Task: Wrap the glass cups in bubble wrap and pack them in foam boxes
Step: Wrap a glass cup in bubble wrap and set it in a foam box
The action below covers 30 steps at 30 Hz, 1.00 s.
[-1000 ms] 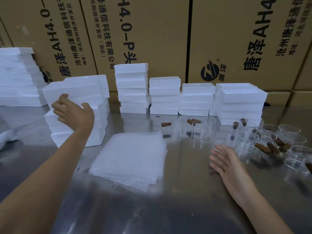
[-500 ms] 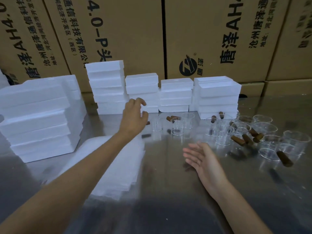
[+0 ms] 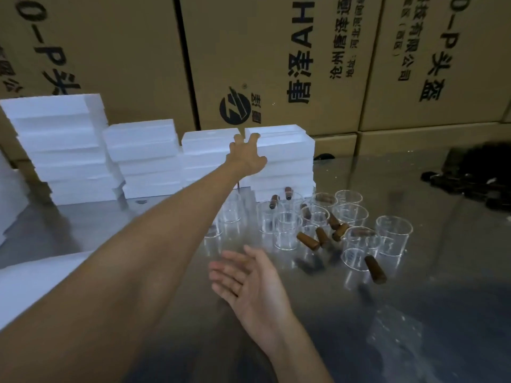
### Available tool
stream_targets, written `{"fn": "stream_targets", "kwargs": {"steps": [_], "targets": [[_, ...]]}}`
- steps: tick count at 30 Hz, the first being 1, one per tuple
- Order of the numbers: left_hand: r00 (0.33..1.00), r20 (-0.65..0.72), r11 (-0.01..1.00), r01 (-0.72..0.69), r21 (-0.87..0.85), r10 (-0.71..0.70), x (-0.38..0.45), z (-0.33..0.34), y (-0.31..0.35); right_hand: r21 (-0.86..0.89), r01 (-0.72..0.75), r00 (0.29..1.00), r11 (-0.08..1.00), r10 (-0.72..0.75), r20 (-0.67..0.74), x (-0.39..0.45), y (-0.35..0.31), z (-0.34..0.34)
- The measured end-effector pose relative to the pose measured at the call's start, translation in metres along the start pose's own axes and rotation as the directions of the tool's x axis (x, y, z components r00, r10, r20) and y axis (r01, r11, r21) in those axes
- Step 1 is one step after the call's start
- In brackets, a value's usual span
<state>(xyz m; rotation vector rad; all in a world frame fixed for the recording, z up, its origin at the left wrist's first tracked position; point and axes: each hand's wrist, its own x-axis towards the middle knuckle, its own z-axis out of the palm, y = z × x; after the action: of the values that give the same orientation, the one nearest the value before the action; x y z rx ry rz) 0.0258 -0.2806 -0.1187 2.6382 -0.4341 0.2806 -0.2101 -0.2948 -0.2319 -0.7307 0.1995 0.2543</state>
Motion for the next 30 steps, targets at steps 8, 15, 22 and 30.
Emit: {"fn": "stream_targets", "kwargs": {"steps": [8,15,22,30], "targets": [[0.968,-0.246,0.994,-0.071,-0.08,0.049,-0.019,0.009,-0.005,-0.001,0.023,1.0,1.0,-0.023,0.006,0.002,0.0,-0.006],[0.948,-0.295,0.982,-0.153,-0.107,0.116,-0.112,-0.035,-0.034,-0.033,0.117,0.992,0.993,-0.119,-0.052,0.001,-0.003,-0.006],[0.968,-0.248,0.994,0.005,-0.109,-0.032,-0.226,-0.057,-0.072,-0.609,0.481,0.59,0.631,-0.746,-0.308,-0.002,-0.002,-0.012],[0.977,0.135,0.98,0.176,-0.096,-0.162,-0.28,-0.038,-0.111,-0.924,0.295,0.369,0.243,-0.921,-0.125,-0.012,-0.022,-0.042]]}}
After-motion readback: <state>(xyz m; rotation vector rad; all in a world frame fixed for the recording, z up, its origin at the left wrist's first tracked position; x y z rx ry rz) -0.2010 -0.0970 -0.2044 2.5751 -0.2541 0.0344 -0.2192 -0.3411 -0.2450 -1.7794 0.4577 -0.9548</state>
